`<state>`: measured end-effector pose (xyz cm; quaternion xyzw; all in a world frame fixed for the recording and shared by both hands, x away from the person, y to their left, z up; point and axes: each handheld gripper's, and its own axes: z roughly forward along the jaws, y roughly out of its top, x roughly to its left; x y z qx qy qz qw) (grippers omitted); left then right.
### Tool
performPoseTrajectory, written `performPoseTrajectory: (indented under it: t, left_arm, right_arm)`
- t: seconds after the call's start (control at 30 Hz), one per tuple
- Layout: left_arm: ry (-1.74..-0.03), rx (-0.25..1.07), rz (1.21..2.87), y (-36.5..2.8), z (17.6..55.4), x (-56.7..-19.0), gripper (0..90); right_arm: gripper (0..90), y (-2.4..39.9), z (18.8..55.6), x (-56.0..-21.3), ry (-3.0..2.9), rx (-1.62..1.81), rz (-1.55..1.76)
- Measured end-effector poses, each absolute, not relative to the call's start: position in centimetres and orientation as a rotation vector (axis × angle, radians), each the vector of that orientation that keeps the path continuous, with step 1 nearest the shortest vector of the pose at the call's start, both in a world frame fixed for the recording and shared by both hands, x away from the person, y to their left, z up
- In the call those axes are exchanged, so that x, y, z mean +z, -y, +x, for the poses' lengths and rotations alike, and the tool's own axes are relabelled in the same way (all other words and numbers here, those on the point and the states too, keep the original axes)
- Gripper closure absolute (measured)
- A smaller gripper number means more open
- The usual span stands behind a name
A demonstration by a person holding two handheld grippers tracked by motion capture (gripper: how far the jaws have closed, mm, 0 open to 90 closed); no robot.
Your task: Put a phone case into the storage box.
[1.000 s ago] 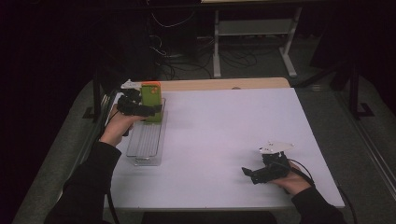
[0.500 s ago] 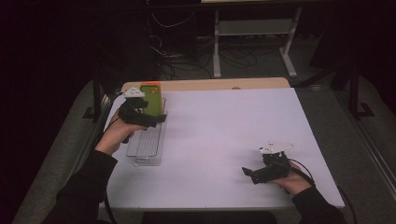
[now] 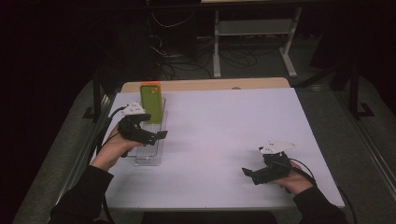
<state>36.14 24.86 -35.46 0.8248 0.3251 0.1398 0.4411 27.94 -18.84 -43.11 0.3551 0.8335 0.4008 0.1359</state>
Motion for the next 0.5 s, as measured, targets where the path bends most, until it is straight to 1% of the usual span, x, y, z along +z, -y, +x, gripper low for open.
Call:
performPoseTrajectory:
  t: [0.5]
  left_arm:
    - [-0.780,0.308,2.057,-25.4,33.5,-37.7,0.4]
  right_arm:
    - [0.0,18.8,27.8,-41.4,-2.403,1.184,0.974]
